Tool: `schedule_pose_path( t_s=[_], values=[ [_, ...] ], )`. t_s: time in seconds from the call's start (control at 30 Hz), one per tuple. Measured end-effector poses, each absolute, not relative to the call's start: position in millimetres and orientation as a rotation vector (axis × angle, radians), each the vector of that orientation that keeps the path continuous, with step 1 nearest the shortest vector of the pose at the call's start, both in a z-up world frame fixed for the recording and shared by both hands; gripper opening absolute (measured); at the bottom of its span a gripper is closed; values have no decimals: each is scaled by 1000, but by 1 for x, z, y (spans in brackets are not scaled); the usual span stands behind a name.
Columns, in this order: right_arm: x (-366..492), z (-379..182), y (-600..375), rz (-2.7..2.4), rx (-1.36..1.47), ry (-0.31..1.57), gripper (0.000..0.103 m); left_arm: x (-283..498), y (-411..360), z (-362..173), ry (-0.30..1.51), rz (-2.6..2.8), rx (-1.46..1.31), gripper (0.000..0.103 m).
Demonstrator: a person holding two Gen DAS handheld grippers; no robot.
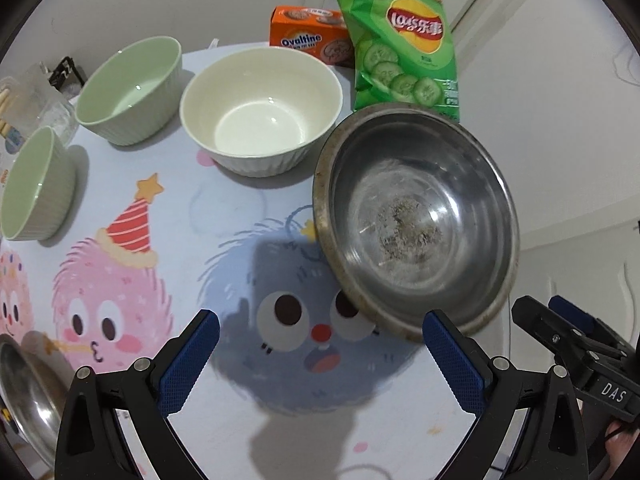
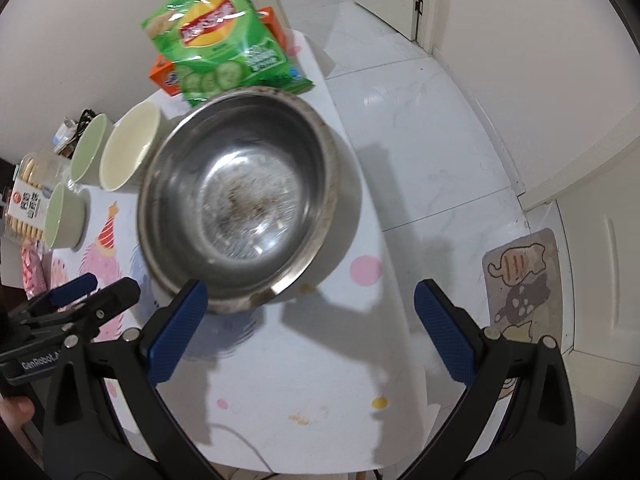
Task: Organize plates and bowls
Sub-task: 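Move both grippers toward the steel bowl with dark residue, then close both grippers on the residue bowl's rim and lift it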
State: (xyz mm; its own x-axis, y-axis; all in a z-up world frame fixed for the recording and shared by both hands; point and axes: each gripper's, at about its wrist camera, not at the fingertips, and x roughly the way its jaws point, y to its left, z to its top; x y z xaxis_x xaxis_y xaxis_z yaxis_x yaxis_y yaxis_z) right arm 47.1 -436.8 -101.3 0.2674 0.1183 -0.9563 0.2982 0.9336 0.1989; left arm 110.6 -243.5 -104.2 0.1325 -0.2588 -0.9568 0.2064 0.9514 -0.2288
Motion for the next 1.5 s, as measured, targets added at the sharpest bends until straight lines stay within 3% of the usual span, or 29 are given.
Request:
schedule_pose_path(
  t_s=[0.47, 0.67, 0.83, 0.9, 1.0, 1.03, 1.1, 1.5],
  values=[
    [78, -132, -460, -121, 429, 1341, 103, 134, -269, -129, 1416, -267, -39, 102],
    [80, -142, -456, -109, 407, 1366, 101, 143, -275, -142, 1440, -265, -41, 74],
    [80, -148, -457, -122, 404, 1385, 61, 146, -271, -152, 1458, -250, -50, 46],
    [81, -149, -457, -118, 407, 1389, 56, 147, -269, -155, 1460, -244, -50, 35],
    [82, -149, -456, -103, 418, 1381, 43, 149, -269, -156, 1463, -260, -55, 26],
    [83, -148, -456, -93, 421, 1374, 35, 149, -271, -156, 1462, -272, -49, 20],
    [85, -147, -452, -63, 429, 1361, 21, 150, -277, -156, 1457, -283, -41, 19],
    [65, -131, -442, -73, 437, 1320, 18, 130, -266, -133, 1399, -315, -22, 17]
  ],
)
